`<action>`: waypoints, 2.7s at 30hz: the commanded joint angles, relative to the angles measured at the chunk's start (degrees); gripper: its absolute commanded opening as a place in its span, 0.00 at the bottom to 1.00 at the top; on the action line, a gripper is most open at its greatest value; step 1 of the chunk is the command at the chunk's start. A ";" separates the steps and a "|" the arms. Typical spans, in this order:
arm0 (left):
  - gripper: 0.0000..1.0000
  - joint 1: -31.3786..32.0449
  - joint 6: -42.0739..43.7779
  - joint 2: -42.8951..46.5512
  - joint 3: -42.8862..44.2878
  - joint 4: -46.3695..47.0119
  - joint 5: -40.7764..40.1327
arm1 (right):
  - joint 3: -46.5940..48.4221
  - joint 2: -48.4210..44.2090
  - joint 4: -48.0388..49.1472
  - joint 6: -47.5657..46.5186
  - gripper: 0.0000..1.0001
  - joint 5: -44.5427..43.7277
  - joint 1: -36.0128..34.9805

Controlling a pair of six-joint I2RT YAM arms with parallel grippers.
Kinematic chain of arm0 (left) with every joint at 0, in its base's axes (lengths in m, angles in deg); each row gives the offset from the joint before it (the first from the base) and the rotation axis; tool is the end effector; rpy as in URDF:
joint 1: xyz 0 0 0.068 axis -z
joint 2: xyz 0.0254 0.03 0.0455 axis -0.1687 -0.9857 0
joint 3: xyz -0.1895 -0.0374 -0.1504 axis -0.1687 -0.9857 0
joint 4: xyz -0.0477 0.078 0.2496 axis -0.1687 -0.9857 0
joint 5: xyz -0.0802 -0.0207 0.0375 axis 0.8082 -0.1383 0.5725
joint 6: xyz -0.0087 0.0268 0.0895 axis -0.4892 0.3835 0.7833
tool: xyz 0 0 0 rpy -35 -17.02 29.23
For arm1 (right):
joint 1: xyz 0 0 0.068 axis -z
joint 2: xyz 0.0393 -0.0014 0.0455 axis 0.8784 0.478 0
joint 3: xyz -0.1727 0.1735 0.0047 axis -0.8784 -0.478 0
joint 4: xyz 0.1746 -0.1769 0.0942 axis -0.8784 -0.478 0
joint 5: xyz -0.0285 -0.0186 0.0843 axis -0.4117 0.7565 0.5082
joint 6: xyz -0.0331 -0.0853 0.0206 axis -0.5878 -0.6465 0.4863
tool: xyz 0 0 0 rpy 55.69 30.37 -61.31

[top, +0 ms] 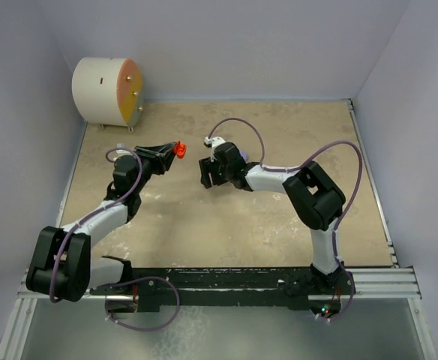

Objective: Insert the wireless bluetooth earbuds into the charging case
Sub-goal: Move the earbud to the center of the board.

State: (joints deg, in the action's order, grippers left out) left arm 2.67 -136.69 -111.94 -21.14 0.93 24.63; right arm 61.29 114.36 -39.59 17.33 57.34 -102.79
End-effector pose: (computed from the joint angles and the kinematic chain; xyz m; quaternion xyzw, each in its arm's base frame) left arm 0.3180 -0.0812 0.1907 -0.4759 0.5796 -0.5686 0.3381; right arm 0.3533 0.3141 0.1045 -0.1884 0.8592 0.2453 0.4077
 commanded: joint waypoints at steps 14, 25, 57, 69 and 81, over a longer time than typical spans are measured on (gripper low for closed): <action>0.00 -0.43 2.67 3.58 -0.74 0.11 -0.21 | -5.40 -4.00 -6.46 0.41 0.68 -0.06 -0.87; 0.00 -0.43 2.97 5.74 -1.31 -1.41 -0.87 | -7.81 -6.04 -6.95 0.48 0.68 -0.35 -1.78; 0.00 -0.51 2.50 3.79 -1.44 0.26 -0.42 | 7.94 -9.61 -18.28 0.74 0.64 -17.34 -2.36; 0.00 -0.51 2.17 2.36 -1.07 1.51 1.41 | 5.80 -8.25 -20.33 8.67 0.62 -15.97 -1.48; 0.00 -0.86 2.00 -0.21 0.26 2.71 5.07 | 7.60 -3.77 -20.61 15.72 0.57 -16.53 -1.17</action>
State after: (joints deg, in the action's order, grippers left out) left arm 2.52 -135.25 -111.52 -22.54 -0.34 27.47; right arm 66.90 109.56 -59.35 29.40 41.78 -104.14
